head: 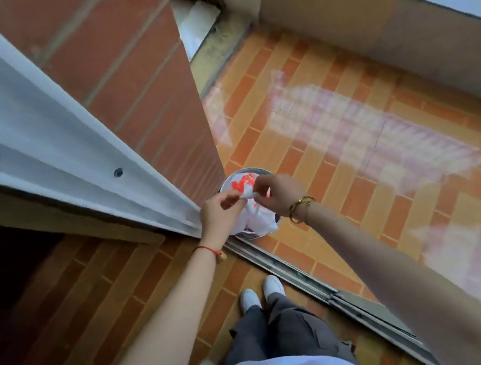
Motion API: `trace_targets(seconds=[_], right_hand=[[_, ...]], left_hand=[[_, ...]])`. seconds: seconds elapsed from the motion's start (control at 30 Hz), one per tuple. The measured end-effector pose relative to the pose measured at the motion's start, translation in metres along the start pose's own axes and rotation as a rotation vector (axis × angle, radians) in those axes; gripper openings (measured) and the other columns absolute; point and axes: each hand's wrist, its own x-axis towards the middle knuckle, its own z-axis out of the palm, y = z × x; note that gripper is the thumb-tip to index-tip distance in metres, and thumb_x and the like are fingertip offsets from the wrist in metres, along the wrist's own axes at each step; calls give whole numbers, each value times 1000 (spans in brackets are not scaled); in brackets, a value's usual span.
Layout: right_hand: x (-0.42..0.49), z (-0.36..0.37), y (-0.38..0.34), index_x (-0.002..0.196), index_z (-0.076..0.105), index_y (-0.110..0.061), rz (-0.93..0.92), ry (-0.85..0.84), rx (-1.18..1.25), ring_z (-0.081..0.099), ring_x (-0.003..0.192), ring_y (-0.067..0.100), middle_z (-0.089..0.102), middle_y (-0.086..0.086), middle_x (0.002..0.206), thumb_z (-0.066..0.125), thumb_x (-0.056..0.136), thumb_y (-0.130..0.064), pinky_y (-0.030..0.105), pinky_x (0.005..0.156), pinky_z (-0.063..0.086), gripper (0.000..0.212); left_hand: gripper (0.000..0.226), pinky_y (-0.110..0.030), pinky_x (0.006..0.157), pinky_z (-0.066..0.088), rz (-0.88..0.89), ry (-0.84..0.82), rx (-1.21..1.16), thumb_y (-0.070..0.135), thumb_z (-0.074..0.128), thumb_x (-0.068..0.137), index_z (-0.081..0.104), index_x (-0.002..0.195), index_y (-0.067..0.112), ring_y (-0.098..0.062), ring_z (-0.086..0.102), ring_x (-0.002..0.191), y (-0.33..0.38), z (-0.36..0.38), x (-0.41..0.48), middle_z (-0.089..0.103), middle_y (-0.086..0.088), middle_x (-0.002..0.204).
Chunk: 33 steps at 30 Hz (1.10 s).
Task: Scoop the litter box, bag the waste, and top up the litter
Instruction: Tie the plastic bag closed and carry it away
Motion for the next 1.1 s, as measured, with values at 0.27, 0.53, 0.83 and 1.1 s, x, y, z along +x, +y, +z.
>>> trace_targets(seconds=[0.27,0.53,0.83,1.1], right_hand=[[87,29,57,96,62,-17,103,-152,-88,60,69,22,68,5,83,53,88,-20,32,61,51,12],[129,87,109,102,60,-20,212,-262,-90,55,60,20,63,2,72,47,89,-18,26,51,44,18],[121,118,143,113,59,-18,304,-214,40,63,85,19,68,0,101,54,85,-19,35,74,56,28],[80,84,113,112,64,-12,368,-54,171,62,89,18,68,3,104,52,89,-19,28,76,51,27]], left_hand=[[15,-30,76,50,-161,-38,-60,13,73,84,74,98,10,-13,59,75,-36,45,79,68,-1,83],[9,-30,77,52,-276,-89,-45,20,72,85,71,94,20,-19,63,82,-98,89,127,70,-1,87],[33,-34,94,52,-346,-130,-163,13,65,89,64,121,16,-14,63,106,-132,96,128,70,0,107],[25,-20,84,49,-244,-95,-59,18,63,90,69,115,18,-9,63,101,-93,60,88,71,3,105]])
